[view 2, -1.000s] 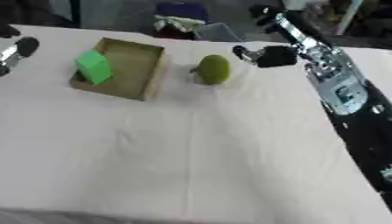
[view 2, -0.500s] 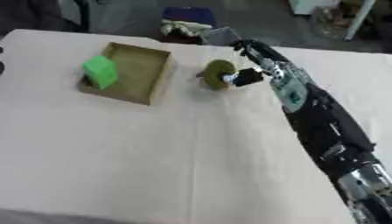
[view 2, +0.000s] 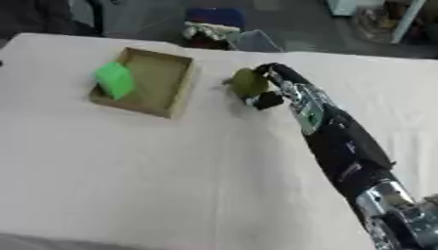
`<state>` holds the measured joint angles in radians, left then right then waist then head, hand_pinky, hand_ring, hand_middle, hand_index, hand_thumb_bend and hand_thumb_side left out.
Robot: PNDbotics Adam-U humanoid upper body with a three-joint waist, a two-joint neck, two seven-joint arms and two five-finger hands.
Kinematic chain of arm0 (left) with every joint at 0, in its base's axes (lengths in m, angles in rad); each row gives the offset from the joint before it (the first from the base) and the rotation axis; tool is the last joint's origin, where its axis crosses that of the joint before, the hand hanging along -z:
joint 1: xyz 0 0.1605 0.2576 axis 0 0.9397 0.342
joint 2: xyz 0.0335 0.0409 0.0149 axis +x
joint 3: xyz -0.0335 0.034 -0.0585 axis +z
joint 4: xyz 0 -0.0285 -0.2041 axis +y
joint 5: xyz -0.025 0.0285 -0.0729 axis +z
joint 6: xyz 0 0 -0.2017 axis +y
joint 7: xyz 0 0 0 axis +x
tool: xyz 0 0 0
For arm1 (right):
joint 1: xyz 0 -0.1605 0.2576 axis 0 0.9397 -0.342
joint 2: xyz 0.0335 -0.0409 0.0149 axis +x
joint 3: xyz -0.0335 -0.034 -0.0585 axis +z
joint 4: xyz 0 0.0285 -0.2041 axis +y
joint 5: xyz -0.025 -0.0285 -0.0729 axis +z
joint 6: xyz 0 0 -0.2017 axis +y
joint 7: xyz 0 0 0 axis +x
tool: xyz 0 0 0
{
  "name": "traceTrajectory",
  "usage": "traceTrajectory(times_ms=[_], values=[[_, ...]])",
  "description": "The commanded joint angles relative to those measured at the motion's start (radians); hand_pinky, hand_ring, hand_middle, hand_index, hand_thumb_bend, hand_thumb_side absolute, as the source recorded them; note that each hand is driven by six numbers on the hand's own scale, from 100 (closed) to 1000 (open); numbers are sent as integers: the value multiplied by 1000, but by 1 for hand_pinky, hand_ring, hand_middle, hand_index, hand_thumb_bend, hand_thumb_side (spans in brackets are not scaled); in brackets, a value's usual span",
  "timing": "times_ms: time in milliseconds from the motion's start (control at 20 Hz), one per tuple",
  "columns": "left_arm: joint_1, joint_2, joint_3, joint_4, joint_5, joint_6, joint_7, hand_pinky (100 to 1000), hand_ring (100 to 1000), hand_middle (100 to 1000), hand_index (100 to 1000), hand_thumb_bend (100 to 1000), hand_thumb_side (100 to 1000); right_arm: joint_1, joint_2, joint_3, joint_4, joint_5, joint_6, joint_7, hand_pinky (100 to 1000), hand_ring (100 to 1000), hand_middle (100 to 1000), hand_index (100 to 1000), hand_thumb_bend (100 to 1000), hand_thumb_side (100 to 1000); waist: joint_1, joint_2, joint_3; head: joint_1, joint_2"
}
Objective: Pick up objects on the table and place them in the box.
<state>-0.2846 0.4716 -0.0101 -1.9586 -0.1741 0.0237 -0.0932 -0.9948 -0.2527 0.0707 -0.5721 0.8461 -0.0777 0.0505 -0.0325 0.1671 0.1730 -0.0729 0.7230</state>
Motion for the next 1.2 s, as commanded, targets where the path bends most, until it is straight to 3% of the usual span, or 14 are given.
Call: traceTrajectory(times_ms=[50, 100, 200, 350, 800, 1200], values=[[-7, 5, 7, -13, 4, -1, -5, 716, 648, 671, 830, 590, 665, -25, -6, -13, -9, 53, 34, -110, 754, 764, 711, 618, 251, 163, 5, -11, 3, -7, -13], [-6, 2, 6, -12, 3, -1, -5, 715, 646, 669, 829, 585, 667, -25, -5, -16, -14, 68, 54, -164, 734, 737, 666, 526, 171, 100, 5, -11, 5, -8, -14], [-4, -2, 4, -10, 3, -2, -8, 714, 644, 667, 829, 580, 670, -27, -2, -18, -25, 88, 91, -270, 707, 696, 615, 434, 100, 100, 4, -10, 9, -12, -15], [1, -10, 4, -8, 1, -4, -11, 710, 638, 661, 828, 573, 671, -32, 2, -8, -48, 83, 101, -354, 702, 692, 610, 425, 100, 100, 4, -11, 15, -14, -13], [-4, -35, -2, -13, 7, -6, -17, 708, 636, 657, 827, 565, 669, -95, 53, 68, -172, 27, 43, -294, 707, 692, 610, 428, 100, 100, 6, -14, 43, -40, -11], [-25, -53, -10, -13, 19, -7, -21, 708, 636, 657, 827, 563, 668, -110, 177, 91, -134, 116, 18, -256, 715, 695, 614, 451, 100, 100, 6, -8, 81, -69, -15]])
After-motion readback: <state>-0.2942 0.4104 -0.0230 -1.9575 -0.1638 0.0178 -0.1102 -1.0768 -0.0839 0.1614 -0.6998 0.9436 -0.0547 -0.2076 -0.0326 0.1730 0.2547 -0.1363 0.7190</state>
